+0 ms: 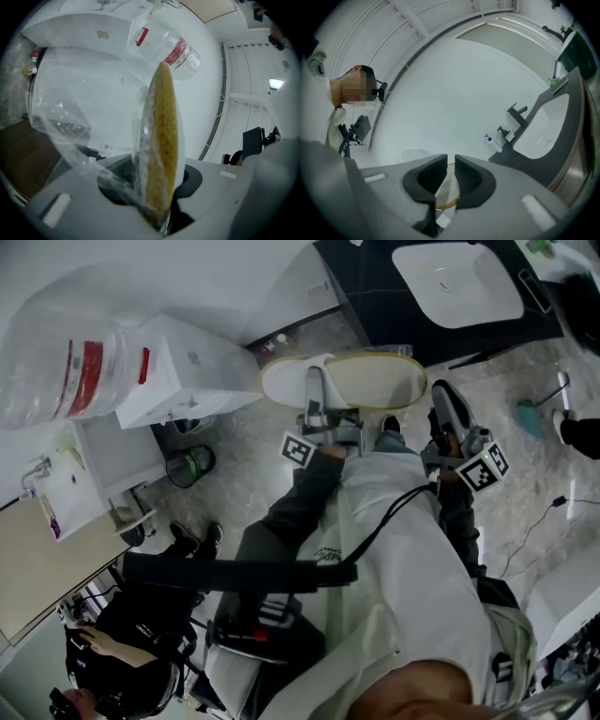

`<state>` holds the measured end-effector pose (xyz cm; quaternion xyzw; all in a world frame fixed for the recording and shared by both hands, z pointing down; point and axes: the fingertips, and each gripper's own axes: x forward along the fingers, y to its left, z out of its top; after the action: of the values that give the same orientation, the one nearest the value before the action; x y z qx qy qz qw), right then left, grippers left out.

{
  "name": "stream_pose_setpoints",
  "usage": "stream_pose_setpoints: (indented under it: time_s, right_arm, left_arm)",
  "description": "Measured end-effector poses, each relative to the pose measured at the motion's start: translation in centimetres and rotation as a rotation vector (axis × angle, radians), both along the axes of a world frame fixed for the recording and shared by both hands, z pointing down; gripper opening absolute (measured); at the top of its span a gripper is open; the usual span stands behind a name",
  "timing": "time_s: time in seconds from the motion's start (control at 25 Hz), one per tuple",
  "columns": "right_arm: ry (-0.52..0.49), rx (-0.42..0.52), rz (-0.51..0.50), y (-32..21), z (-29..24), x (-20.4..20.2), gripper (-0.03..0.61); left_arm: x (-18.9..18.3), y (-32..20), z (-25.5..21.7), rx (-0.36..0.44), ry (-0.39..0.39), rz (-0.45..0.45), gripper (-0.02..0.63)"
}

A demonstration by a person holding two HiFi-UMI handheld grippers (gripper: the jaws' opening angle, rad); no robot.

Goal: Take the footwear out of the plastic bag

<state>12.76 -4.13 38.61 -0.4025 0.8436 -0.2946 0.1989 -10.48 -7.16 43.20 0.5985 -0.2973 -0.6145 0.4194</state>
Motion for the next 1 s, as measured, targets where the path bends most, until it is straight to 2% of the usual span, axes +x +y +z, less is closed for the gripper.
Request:
stream_pose_setpoints:
  time_s: [0.28, 0.48, 0.64, 1.0]
  right_arm:
    - [-0.02, -0.002, -0.092, -2.0, 0.3, -1.9, 0.041]
    - [-0.02, -0.004, -0.145, -2.0, 0.5, -3.2, 0.041]
    - [-0.03, 0.011, -0.166, -2.1, 0.2, -3.7, 0.041]
    - [-0.01, -0.017, -0.13, -1.3, 1.4, -3.7, 0.041]
  left_arm:
    - [-1.5, -0.1, 0.1, -0.006, -0.007, -0.08, 0.117]
    - [-1.2, -0.1, 0.3, -0.012, -0.006, -0.076, 0.117]
    - [-1.6, 0.1, 0.5, -0.013, -0.001, -0.087, 0.117]
    - [-1.5, 0.0, 0.7, -0.02, 0.016, -0.061, 0.117]
